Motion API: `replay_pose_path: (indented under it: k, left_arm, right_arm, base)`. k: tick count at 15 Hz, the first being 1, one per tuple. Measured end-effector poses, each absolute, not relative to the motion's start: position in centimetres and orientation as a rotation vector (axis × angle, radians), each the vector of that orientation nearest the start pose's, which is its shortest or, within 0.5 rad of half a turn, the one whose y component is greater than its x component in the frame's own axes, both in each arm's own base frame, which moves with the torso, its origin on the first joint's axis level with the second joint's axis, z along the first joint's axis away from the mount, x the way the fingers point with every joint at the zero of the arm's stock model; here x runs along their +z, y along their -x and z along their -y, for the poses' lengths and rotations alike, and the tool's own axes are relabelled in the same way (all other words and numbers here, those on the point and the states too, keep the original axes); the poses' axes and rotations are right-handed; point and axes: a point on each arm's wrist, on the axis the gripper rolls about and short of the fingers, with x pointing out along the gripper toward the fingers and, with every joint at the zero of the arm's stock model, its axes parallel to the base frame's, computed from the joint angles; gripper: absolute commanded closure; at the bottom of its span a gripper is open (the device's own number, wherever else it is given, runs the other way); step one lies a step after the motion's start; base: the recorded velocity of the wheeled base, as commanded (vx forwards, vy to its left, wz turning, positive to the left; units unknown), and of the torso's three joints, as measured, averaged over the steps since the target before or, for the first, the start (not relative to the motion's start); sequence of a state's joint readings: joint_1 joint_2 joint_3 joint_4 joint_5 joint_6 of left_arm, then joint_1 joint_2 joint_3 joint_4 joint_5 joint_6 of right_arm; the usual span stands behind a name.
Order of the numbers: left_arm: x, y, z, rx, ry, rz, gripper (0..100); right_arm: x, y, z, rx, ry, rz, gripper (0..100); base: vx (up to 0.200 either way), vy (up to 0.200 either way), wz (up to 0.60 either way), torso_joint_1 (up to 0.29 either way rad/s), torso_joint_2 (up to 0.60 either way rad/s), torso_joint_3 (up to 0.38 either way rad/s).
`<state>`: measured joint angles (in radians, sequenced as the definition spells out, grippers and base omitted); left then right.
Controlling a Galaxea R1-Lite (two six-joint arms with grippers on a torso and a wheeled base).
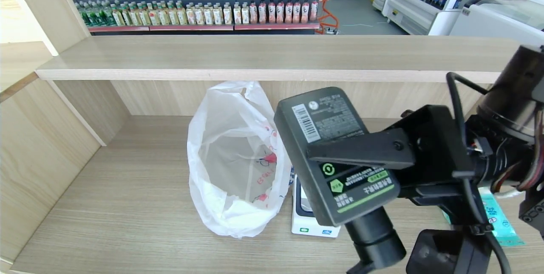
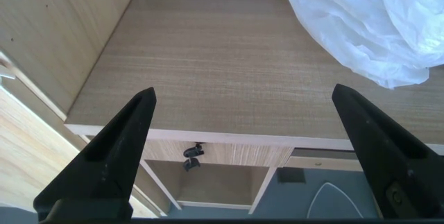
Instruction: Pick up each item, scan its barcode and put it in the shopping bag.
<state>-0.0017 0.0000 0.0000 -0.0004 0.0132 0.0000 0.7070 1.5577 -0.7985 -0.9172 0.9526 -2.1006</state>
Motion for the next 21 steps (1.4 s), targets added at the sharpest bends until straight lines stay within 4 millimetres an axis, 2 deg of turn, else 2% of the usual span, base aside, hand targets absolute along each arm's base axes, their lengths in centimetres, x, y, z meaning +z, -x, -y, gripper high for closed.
replay_pose_path:
  k: [2,3,6,7,11,14,17,20,21]
  left_arm:
    - [7.6,2.3,0.0,0.011,0.0,0.0,0]
    - [7.6,2.3,0.0,0.012,0.0,0.0,0]
    - [7.6,2.3,0.0,0.012,0.0,0.0,0]
    - [7.6,2.3,0.0,0.012,0.0,0.0,0]
    - [7.5,2.3,0.0,0.012,0.0,0.0,0]
    - [7.6,2.3,0.0,0.011,0.0,0.0,0]
    - [7.5,2.3,0.0,0.012,0.0,0.0,0]
    - [7.5,2.3,0.0,0.011,0.0,0.0,0]
    - [7.5,2.3,0.0,0.011,0.0,0.0,0]
  right_arm:
    - [23.6,-19.1,-18.5,0.973,1.487,1.368,100]
    - [23.6,-19.0,-18.3,0.981,1.458,1.238,100]
    - [25.6,-19.0,-18.0,0.948,1.234,0.931,100]
    - [26.3,-19.1,-18.0,0.93,1.11,0.815,100]
    - [27.9,-19.7,-17.0,0.61,0.779,0.437,100]
    - [27.4,-20.1,-16.9,0.58,0.45,0.214,100]
    - [26.5,-21.1,-15.9,0.509,0.239,-0.005,100]
    - [25.3,-21.3,-14.6,0.436,-0.017,-0.339,100]
    - [25.5,-21.3,-14.3,0.422,-0.119,-0.415,100]
  base:
    - [0.0,0.0,0.0,0.0,0.0,0.0]
    - [0.0,0.0,0.0,0.0,0.0,0.0]
    - [0.0,0.0,0.0,0.0,0.0,0.0]
    - [0.0,0.0,0.0,0.0,0.0,0.0]
    - [0.0,0.0,0.0,0.0,0.0,0.0]
    - [0.0,0.0,0.0,0.0,0.0,0.0]
    - [0.0,0.0,0.0,0.0,0.0,0.0]
    - [0.0,0.0,0.0,0.0,0.0,0.0]
    - [0.0,0.0,0.0,0.0,0.0,0.0]
